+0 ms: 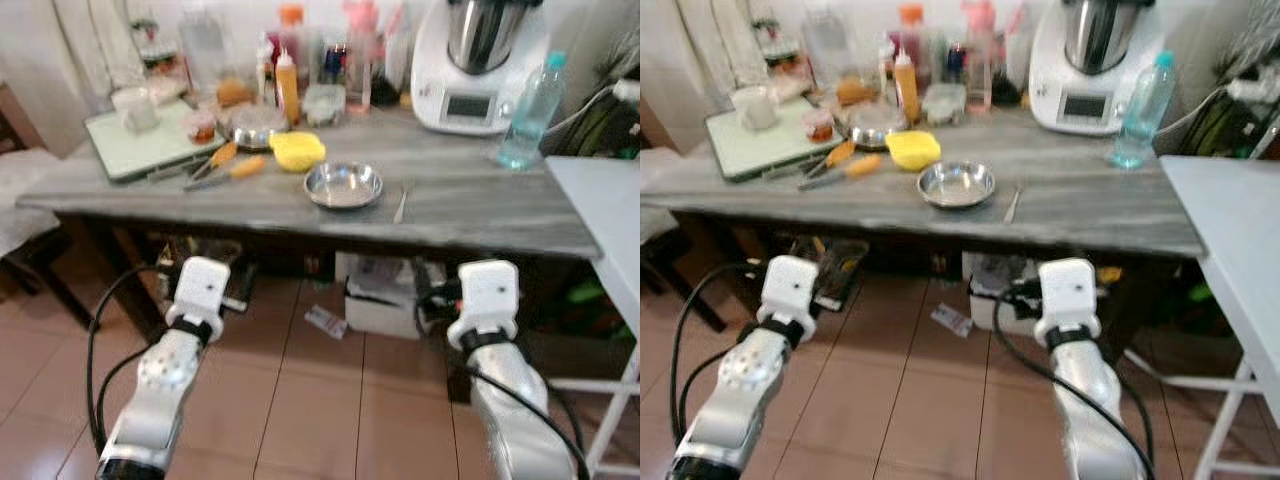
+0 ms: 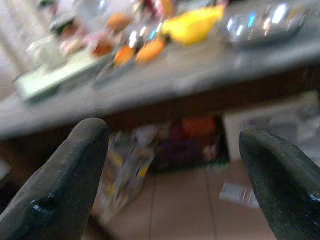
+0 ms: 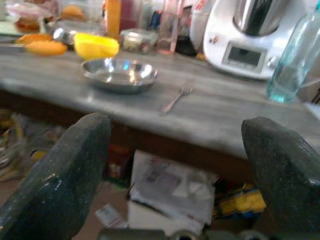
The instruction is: Setting the table
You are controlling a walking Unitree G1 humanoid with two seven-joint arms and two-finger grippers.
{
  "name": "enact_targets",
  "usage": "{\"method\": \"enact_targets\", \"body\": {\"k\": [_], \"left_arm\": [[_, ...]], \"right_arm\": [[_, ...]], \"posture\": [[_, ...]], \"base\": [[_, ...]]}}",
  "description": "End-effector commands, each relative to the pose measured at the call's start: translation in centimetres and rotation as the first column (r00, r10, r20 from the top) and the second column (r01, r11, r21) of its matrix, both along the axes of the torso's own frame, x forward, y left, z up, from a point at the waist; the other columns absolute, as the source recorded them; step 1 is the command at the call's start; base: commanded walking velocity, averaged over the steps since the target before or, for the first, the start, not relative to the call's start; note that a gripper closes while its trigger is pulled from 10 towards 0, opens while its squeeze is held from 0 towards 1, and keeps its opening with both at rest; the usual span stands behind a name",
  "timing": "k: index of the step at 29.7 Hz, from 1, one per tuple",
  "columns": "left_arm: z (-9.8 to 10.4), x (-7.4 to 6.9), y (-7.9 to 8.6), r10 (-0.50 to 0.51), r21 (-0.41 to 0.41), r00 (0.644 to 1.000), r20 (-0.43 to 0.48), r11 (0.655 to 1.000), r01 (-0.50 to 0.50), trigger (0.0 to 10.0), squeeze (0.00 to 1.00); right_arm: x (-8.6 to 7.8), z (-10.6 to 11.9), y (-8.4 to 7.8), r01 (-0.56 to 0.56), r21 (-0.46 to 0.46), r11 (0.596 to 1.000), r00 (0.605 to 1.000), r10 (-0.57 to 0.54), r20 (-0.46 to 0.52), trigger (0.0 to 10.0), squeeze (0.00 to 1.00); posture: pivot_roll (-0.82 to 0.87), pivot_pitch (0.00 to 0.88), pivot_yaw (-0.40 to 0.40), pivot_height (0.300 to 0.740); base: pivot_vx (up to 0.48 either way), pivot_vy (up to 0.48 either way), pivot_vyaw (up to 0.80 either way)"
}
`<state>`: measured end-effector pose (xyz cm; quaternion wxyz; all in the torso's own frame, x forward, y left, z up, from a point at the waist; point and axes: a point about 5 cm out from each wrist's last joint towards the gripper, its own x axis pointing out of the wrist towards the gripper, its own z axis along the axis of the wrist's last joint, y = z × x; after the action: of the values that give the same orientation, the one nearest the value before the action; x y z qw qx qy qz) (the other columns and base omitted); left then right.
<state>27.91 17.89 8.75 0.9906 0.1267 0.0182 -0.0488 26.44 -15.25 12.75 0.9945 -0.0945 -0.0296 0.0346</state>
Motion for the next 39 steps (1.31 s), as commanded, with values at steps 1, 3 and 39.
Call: {"method": "enact_targets", "body": {"k": [1, 3, 39], "left_arm": [[-0.4, -0.5, 0.5, 0.035, -0.001, 0.999, -0.012, 0.999, -0.035, 10.0, 0.0], [-0.8, -0.9, 1.0, 0.06, 0.001, 0.998, -0.02, 0.998, -0.06, 10.0, 0.0], [0.8, 0.2, -3.2, -0.138, -0.08, 0.99, 0.018, 0.987, 0.139, 10.0, 0.0]], "right_arm": [[-0.1, -0.7, -0.9, 0.021, -0.003, 1.0, 0.999, -0.021, -0.026, 10.0, 0.47], [-0.2, -0.9, -1.2, 0.03, -0.001, 1.0, 0.999, -0.03, -0.033, 10.0, 0.46], [-1.0, -1.6, 0.0, 0.003, 0.033, 0.999, 0.997, 0.0, -0.074, 10.0, 0.0]], "posture": [[-0.06, 0.0, 0.057, 0.74], [-0.05, 0.0, 0.056, 0.74], [-0.06, 0.0, 0.064, 0.74]], "base": [[-0.274, 0.0, 0.0], [-0.262, 0.0, 0.0], [-0.007, -0.057, -0.2]]}}
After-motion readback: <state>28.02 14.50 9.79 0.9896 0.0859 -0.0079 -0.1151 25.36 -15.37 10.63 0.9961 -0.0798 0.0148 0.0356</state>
